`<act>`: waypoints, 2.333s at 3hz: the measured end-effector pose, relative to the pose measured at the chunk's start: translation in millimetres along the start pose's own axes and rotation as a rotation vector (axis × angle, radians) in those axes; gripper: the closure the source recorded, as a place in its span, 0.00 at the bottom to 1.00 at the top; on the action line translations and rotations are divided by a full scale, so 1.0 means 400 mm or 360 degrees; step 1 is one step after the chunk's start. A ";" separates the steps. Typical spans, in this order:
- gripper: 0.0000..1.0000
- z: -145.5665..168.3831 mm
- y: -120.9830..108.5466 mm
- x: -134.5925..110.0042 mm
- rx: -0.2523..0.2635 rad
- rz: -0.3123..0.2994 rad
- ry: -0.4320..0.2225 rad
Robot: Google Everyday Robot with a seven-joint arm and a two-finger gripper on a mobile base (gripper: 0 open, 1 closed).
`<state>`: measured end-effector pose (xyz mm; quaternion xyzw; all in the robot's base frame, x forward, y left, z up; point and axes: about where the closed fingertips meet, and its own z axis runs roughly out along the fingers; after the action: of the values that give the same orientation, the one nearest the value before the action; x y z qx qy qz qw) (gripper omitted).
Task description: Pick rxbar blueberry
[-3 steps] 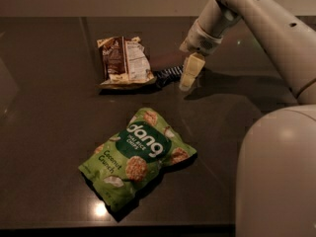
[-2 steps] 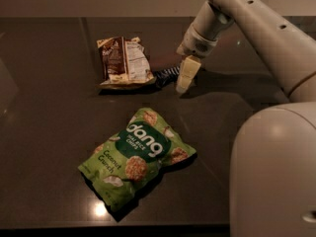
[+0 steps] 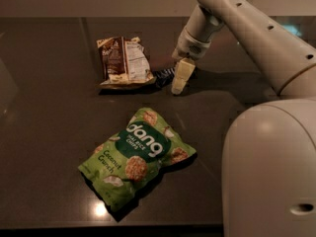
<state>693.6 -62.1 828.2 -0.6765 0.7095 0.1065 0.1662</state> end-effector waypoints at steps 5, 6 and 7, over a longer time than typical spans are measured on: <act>1.00 -0.139 0.044 -0.004 0.0024 -0.0008 -0.0117; 1.00 -0.197 0.053 0.002 0.0059 0.0006 -0.0145; 1.00 -0.267 0.059 -0.003 0.0110 0.0015 -0.0173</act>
Offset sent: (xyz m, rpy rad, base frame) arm -0.0135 -0.0072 0.0301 0.0297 0.0141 0.0145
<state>660.4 -99.6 925.6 -0.6603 0.7058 0.1194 0.2272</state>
